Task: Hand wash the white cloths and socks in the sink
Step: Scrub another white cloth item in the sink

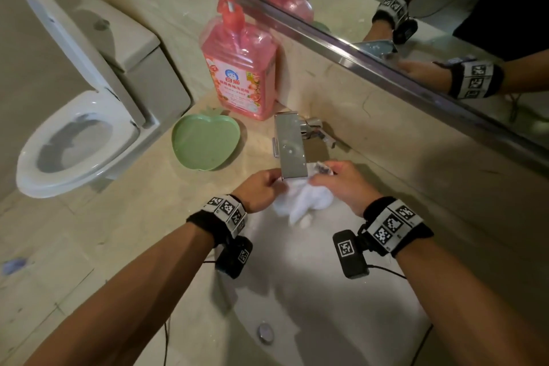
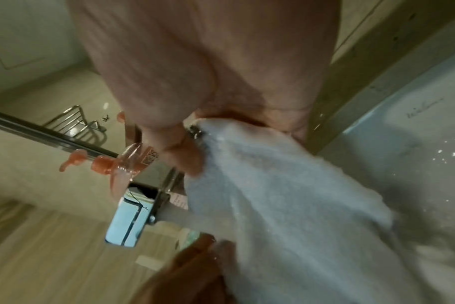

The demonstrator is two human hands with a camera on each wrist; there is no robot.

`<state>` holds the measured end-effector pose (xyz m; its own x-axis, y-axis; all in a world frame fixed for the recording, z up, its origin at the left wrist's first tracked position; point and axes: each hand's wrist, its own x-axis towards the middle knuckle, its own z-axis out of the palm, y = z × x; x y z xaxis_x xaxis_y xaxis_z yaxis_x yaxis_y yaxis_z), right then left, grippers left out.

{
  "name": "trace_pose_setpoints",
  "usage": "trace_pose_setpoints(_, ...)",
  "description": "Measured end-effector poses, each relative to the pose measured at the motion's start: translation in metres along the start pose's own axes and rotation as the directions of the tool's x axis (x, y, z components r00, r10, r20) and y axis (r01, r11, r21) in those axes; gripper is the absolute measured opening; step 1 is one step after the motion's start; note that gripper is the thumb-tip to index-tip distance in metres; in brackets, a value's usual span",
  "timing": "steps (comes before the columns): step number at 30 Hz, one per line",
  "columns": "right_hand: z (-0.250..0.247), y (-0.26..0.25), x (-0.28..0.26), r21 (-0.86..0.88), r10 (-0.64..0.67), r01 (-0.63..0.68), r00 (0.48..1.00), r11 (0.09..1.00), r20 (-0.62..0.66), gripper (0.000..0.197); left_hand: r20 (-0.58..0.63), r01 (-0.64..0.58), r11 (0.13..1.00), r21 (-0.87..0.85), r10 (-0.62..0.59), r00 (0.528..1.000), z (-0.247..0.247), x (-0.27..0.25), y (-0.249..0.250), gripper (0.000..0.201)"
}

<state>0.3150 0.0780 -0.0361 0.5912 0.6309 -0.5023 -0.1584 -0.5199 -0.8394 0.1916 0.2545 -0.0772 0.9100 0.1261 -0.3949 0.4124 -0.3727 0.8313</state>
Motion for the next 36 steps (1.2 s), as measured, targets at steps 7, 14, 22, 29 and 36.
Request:
trace_pose_setpoints(7,0.033,0.004,0.001,-0.235,-0.116,0.150,0.982,0.960,0.150,0.038,0.051,-0.106,0.978,0.181,0.098,0.994,-0.011,-0.008,0.020,0.041)
trace_pose_setpoints(14,0.027,0.002,0.000,-0.063,-0.047,0.047,0.999,0.997,0.002,0.019,0.059,-0.121,0.991,-0.061,0.124,0.991,-0.005,-0.005,0.019,0.066)
trace_pose_setpoints(22,0.007,-0.012,-0.005,0.336,0.073,-0.013,0.983,0.942,-0.167,0.006,0.077,0.058,0.928,0.368,-0.093,0.993,0.008,0.001,-0.010,0.043)
trace_pose_setpoints(29,-0.003,-0.018,-0.009,0.377,0.111,-0.013,0.964,0.926,-0.241,0.019,-0.142,0.018,0.993,-0.114,-0.035,0.989,-0.014,-0.020,-0.022,0.018)
trace_pose_setpoints(36,0.010,-0.017,-0.010,0.228,0.042,0.055,0.915,0.972,-0.402,0.019,-0.134,0.036,0.995,-0.093,-0.049,0.990,-0.031,-0.033,-0.006,0.014)
